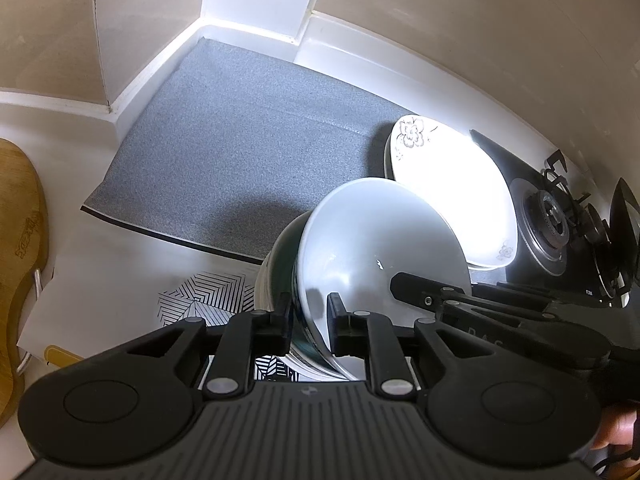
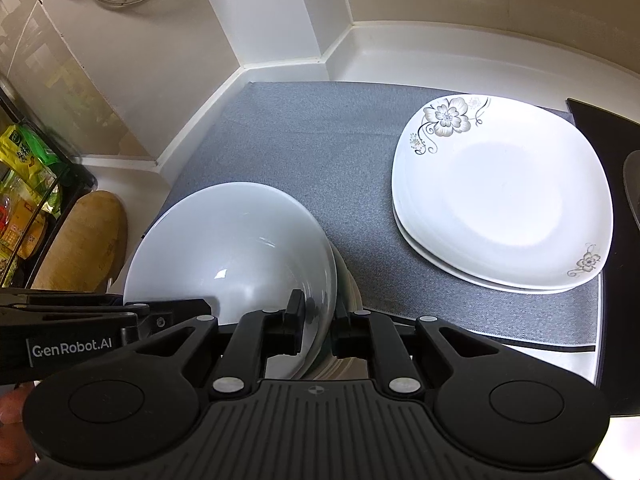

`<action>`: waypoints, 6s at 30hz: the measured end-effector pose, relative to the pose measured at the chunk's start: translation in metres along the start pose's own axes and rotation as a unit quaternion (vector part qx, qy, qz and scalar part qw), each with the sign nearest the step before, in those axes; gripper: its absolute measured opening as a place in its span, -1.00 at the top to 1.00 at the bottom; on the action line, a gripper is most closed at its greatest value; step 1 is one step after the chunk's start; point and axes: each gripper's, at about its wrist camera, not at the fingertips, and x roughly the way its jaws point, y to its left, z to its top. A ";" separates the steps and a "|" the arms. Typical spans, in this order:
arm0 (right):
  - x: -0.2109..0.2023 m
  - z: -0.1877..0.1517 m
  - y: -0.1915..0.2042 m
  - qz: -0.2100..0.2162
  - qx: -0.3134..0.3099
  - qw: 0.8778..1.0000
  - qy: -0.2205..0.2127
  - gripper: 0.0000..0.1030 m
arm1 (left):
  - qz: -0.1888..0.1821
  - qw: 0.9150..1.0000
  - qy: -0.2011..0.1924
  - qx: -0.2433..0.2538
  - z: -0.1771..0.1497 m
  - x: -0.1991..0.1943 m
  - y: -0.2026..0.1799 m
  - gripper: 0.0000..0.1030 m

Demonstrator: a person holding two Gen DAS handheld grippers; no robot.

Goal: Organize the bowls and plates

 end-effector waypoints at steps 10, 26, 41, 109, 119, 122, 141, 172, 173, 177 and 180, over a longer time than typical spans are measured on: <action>0.006 0.003 0.006 -0.014 -0.011 1.000 0.002 0.61 | 0.020 0.999 -0.040 0.006 0.008 -0.017 0.003 0.27; -0.017 0.015 0.006 -0.034 -0.043 0.998 -0.021 -0.14 | 0.050 0.997 -0.060 -0.010 0.017 -0.018 0.023 -0.71; -0.013 0.005 0.009 -0.035 -0.053 0.998 -0.007 -0.37 | 0.069 0.996 -0.043 0.027 0.017 -0.015 0.011 -0.99; 0.051 -0.002 -0.040 0.088 0.144 0.984 0.058 -0.24 | -0.112 0.986 0.026 -0.118 0.012 0.061 0.066 -0.45; 0.047 0.020 -0.047 0.085 0.146 0.985 0.045 -0.22 | -0.119 0.986 0.008 -0.120 0.028 0.052 0.063 -0.43; 0.045 0.026 -0.051 0.081 0.147 0.985 0.039 -0.21 | -0.120 0.986 0.003 -0.118 0.035 0.053 0.058 -0.43; 0.034 0.056 -0.076 0.055 0.155 0.986 -0.001 -0.18 | -0.134 0.986 -0.007 -0.101 0.062 0.066 0.025 -0.44; 0.007 0.058 -0.188 -0.006 0.244 0.969 -0.047 0.01 | -0.165 0.986 0.005 0.020 0.104 0.110 -0.088 -0.42; 0.010 0.057 -0.193 -0.003 0.250 0.967 -0.047 0.07 | -0.158 0.987 0.012 0.023 0.107 0.116 -0.092 -0.41; 0.015 0.061 -0.198 -0.019 0.238 0.969 -0.060 0.17 | -0.148 0.989 0.025 0.009 0.110 0.132 -0.092 -0.34; 0.021 0.066 -0.202 -0.013 0.243 0.968 -0.062 0.22 | -0.146 0.989 0.022 0.003 0.114 0.135 -0.090 -0.34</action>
